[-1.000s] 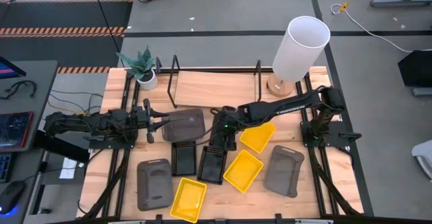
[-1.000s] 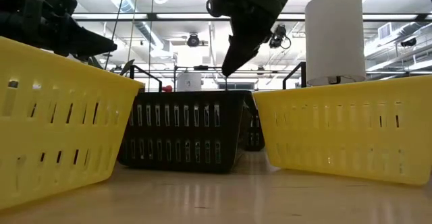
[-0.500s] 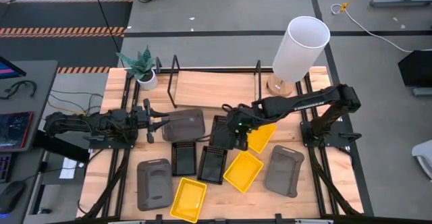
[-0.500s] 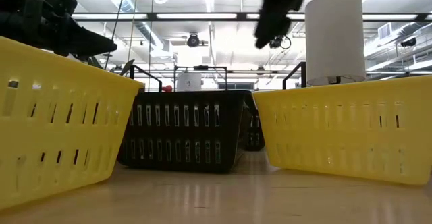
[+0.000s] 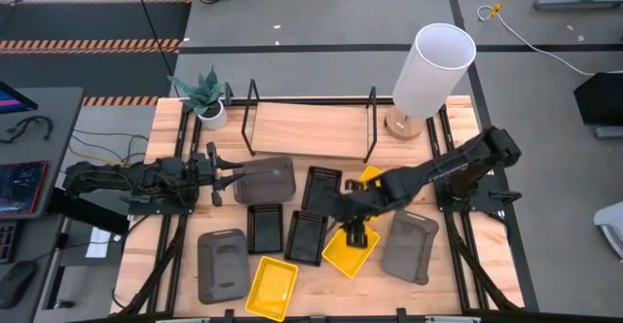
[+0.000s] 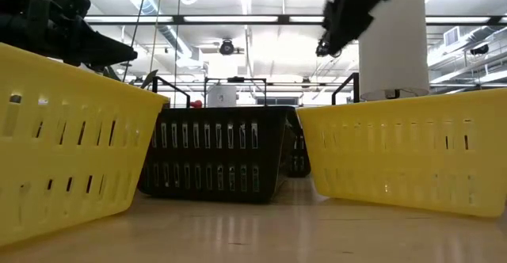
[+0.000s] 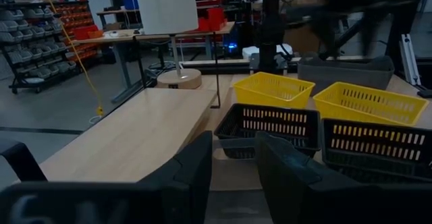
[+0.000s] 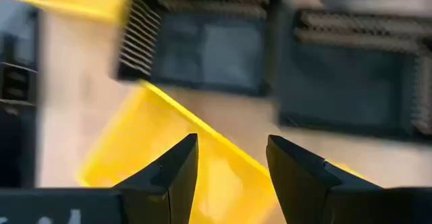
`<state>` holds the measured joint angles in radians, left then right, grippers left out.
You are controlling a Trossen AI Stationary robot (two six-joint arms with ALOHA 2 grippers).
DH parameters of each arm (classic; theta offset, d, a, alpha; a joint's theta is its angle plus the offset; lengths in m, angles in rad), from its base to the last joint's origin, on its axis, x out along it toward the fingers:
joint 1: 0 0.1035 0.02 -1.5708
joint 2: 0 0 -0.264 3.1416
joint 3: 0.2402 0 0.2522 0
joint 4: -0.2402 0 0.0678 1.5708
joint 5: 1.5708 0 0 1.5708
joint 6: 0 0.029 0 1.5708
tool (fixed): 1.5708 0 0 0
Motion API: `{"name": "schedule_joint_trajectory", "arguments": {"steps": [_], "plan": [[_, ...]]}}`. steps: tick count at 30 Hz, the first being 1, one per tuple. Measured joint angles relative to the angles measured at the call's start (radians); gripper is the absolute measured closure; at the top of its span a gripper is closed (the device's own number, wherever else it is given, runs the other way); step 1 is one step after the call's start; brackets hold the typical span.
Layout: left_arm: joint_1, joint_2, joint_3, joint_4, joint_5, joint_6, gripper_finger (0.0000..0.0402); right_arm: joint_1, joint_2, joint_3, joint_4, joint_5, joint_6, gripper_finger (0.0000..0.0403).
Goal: Stack baskets on shelf by color
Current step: Stack the bottom right black bin on top of the top black bin
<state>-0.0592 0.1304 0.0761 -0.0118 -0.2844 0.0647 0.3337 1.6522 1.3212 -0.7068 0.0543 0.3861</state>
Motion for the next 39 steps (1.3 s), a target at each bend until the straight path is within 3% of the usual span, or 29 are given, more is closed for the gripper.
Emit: {"name": "schedule_joint_trajectory", "arguments": {"steps": [4, 19, 32, 39], "plan": [[0.000, 0.000, 0.000, 0.001, 0.000, 0.000, 0.0280, 0.045, 0.017, 0.007, 0.142, -0.006, 0.007, 0.0223], [0.001, 0.023, 0.000, 0.000, 0.000, 0.000, 0.0280, 0.098, 0.264, 0.274, 0.077, -0.003, -0.086, 0.0226], [0.001, 0.033, 0.000, -0.001, 0.000, 0.000, 0.0280, 0.119, 0.467, 0.358, 0.148, -0.017, -0.097, 0.0225], [0.001, 0.033, 0.000, -0.001, 0.000, 0.000, 0.0280, 0.167, 0.525, 0.394, 0.129, 0.157, -0.082, 0.0226]]}}
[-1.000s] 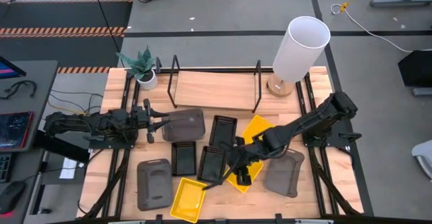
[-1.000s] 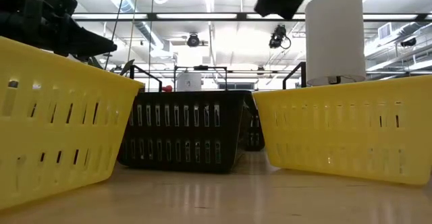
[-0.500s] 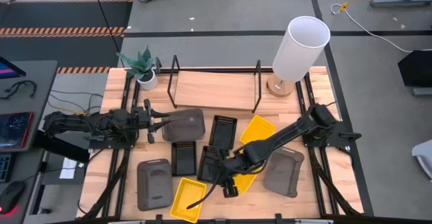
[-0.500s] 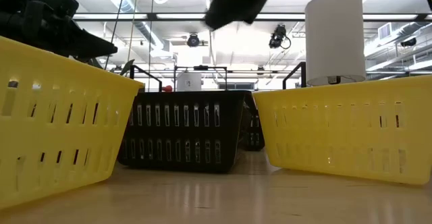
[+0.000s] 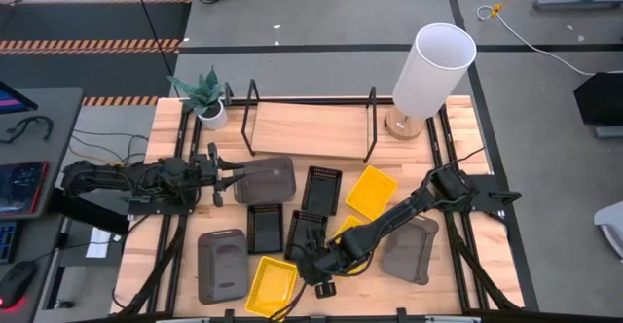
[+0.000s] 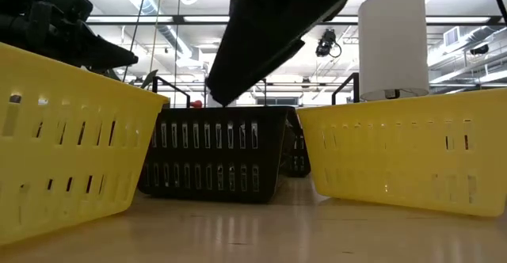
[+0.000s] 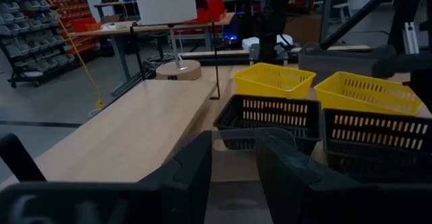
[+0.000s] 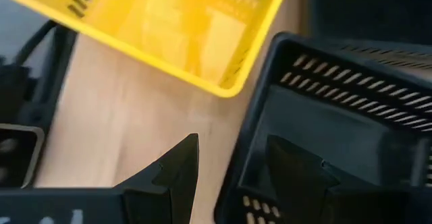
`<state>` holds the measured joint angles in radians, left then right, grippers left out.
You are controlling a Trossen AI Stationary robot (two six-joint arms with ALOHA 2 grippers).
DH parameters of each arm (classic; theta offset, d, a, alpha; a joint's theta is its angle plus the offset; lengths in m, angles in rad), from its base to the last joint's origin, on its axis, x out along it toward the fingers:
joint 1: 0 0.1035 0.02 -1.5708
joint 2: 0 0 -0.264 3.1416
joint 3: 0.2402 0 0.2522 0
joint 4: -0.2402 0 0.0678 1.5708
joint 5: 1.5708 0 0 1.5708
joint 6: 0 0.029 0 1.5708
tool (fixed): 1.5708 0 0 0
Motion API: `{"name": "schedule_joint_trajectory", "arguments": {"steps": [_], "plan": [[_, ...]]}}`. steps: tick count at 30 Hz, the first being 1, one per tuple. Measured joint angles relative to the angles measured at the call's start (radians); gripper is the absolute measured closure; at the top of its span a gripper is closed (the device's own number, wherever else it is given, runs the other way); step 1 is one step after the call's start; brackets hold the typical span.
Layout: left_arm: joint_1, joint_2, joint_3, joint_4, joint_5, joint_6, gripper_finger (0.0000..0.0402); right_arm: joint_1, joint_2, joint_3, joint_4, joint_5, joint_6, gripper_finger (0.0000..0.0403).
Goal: Stack baskets on shelf by color
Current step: Stack the bottom right black bin on top of the top black bin
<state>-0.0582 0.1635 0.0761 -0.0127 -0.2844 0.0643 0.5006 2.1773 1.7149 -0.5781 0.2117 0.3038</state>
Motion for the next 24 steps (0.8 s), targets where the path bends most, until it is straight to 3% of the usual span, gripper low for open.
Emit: {"name": "schedule_joint_trajectory", "arguments": {"steps": [4, 19, 24], "plan": [[0.000, 0.000, 0.000, 0.001, 0.000, 0.000, 0.0280, 0.015, 0.000, 0.001, -0.008, 0.077, 0.008, 0.0226], [0.000, 0.000, 0.000, 0.000, 0.000, 0.000, 0.0280, 0.018, 0.066, 0.000, -0.031, 0.076, 0.061, 0.0227], [0.000, 0.000, 0.000, 0.001, 0.000, 0.000, 0.0280, 0.014, 0.065, 0.000, -0.049, 0.102, 0.063, 0.0246]]}}
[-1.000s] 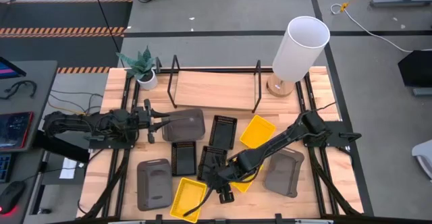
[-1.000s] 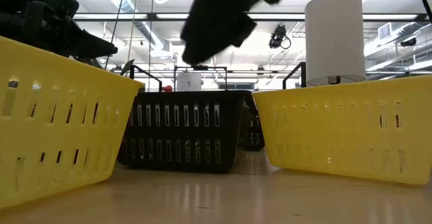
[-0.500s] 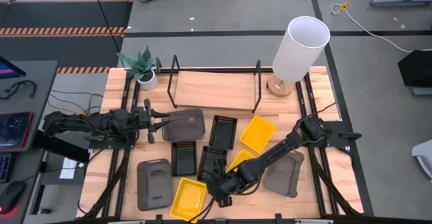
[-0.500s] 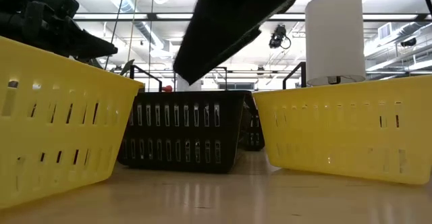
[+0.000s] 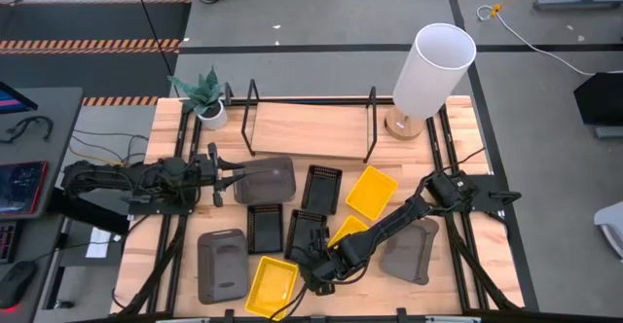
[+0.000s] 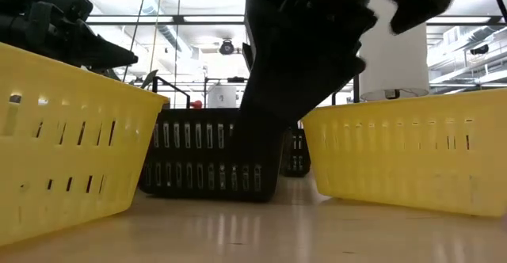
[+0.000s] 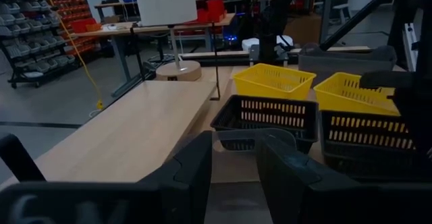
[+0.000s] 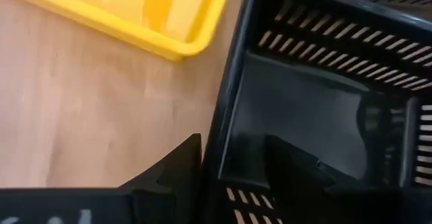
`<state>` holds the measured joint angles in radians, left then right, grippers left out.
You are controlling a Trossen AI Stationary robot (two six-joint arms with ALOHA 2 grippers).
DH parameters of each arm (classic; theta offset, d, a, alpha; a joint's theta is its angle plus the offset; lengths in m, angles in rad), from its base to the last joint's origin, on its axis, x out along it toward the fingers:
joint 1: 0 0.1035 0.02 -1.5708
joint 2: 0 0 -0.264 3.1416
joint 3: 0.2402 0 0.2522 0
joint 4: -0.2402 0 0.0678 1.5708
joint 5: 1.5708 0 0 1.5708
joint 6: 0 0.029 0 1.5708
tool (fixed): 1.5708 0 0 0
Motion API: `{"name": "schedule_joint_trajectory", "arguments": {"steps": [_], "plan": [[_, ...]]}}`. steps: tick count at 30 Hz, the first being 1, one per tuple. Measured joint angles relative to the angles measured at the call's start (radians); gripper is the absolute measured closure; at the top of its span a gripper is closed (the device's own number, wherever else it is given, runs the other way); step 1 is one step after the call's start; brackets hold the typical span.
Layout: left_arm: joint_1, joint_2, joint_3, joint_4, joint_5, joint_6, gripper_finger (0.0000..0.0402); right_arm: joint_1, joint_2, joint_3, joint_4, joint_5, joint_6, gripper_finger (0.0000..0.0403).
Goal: Stack baskets on shelf by color
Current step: Stack the bottom right black bin on top of the top black bin
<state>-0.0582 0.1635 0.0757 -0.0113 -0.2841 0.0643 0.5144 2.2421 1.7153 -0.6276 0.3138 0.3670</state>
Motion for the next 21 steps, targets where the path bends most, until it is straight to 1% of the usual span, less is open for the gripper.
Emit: {"name": "schedule_joint_trajectory", "arguments": {"steps": [6, 11, 13, 15, 21], "plan": [[0.000, 0.000, 0.000, 0.000, 0.000, 0.000, 0.0280, 0.001, 0.000, 0.000, -0.010, -0.001, 0.001, 0.0306], [0.000, 0.000, 0.000, 0.000, 0.000, 0.000, 0.0280, 0.000, 0.000, 0.000, -0.015, -0.049, 0.010, 0.0365], [0.000, 0.000, 0.000, 0.000, 0.000, 0.000, 0.0280, -0.001, -0.001, 0.000, -0.020, -0.051, 0.019, 0.0387], [0.000, 0.000, 0.000, 0.000, 0.000, 0.000, 0.0280, -0.001, -0.002, 0.000, -0.024, -0.053, 0.011, 0.0395], [0.000, 0.000, 0.000, 0.000, 0.000, 0.000, 0.0280, -0.002, -0.003, 0.002, -0.032, -0.065, 0.022, 0.0393]]}}
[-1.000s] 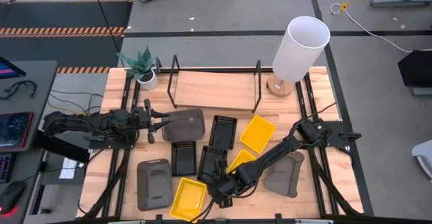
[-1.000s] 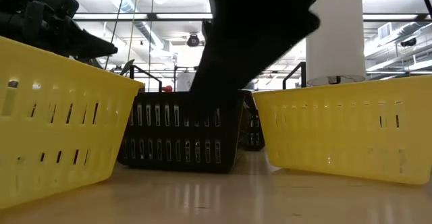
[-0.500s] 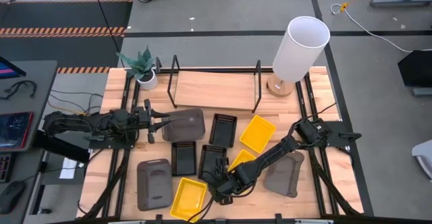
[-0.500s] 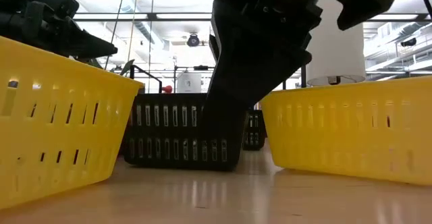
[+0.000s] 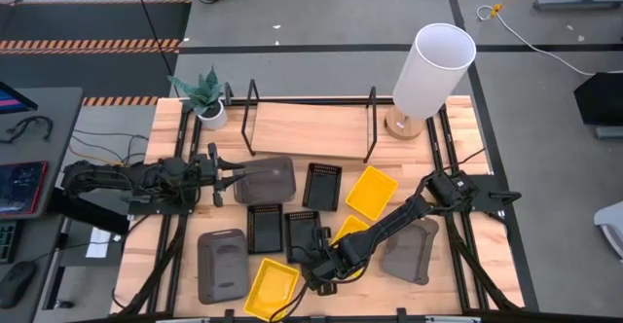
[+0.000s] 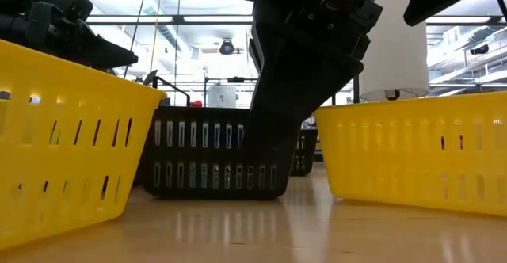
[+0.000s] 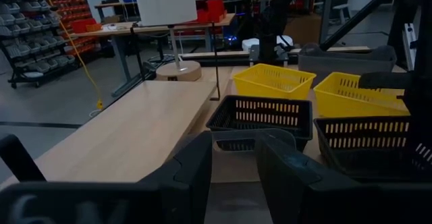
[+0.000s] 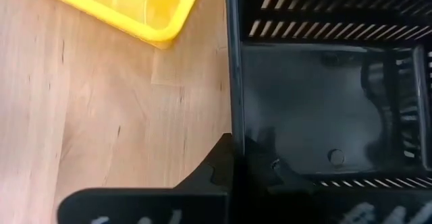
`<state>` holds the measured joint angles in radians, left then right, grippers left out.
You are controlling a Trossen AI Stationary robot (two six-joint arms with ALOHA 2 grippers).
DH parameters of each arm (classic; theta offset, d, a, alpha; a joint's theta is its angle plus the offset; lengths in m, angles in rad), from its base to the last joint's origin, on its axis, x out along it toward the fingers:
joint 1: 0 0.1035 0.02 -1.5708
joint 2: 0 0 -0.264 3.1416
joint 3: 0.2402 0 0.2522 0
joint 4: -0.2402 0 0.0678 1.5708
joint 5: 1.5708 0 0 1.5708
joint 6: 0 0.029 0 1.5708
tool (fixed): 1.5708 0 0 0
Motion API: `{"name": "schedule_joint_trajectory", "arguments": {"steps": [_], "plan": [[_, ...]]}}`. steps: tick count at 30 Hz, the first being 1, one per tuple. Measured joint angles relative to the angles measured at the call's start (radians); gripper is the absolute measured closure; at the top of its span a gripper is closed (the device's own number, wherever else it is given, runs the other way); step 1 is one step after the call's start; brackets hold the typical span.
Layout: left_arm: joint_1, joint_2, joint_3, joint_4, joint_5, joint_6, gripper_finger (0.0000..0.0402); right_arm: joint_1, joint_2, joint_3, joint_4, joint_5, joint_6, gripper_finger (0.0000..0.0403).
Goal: Stack baskets on shelf by color
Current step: Stack the bottom right black bin on top of the top black bin
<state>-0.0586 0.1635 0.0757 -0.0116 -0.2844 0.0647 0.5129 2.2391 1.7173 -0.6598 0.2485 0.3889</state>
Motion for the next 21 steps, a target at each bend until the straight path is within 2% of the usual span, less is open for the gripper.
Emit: {"name": "schedule_joint_trajectory", "arguments": {"steps": [12, 21], "plan": [[0.000, 0.000, 0.000, 0.000, 0.000, 0.000, 0.0280, 0.013, 0.000, 0.238, -0.301, -0.005, 0.004, 0.0396], [0.000, 0.000, 0.000, 0.000, 0.000, 0.000, 0.0280, 0.028, -0.001, 0.395, -0.556, 0.149, 0.002, 0.0396]]}}
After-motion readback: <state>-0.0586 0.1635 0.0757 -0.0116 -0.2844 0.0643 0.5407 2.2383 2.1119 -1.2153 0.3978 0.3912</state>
